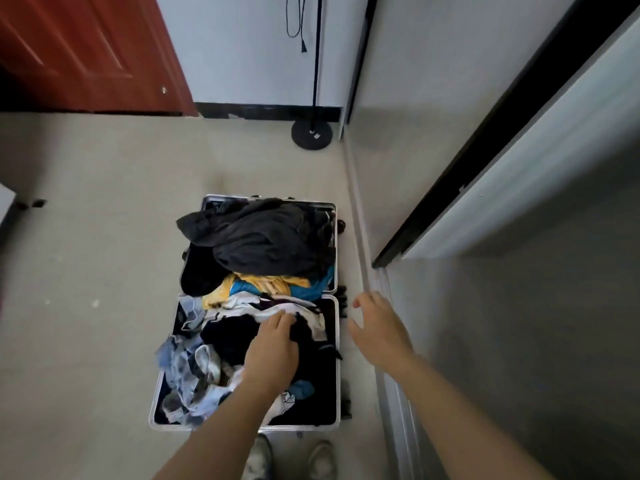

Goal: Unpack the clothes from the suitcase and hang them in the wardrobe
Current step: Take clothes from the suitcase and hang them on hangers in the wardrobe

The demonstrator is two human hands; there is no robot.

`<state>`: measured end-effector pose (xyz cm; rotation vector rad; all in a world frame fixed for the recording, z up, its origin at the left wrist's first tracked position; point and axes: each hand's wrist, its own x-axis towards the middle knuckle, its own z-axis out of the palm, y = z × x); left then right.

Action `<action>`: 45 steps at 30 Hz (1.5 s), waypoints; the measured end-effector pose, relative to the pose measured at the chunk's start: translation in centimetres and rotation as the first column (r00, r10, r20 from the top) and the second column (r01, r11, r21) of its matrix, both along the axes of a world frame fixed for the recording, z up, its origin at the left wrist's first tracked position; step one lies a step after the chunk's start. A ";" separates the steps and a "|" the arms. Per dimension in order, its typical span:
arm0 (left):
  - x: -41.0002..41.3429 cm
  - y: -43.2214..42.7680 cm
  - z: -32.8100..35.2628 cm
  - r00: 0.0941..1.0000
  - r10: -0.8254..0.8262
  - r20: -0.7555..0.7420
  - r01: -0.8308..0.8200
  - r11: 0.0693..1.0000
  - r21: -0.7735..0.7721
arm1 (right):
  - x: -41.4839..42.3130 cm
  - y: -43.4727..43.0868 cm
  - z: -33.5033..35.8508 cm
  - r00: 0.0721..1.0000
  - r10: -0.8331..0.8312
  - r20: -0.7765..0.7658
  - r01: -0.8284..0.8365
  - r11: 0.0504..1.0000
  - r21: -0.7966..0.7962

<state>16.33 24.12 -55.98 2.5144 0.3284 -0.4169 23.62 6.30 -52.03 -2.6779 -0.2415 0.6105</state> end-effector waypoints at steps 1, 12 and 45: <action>-2.4 1.1 -2.8 0.998 0.029 -0.064 -0.029 1.000 0.004 | -1.7 0.3 -2.9 0.998 -0.004 -0.062 0.004 1.000 0.004; -8.6 7.6 -24.8 0.973 0.030 -0.227 -0.009 0.996 0.093 | -8.2 4.6 -28.0 0.949 0.067 -0.307 -0.102 0.990 -0.098; 2.1 16.8 -3.4 0.727 0.649 -0.227 -0.476 0.237 -0.847 | -1.0 15.3 -16.8 0.847 -0.061 -0.529 0.356 0.803 0.477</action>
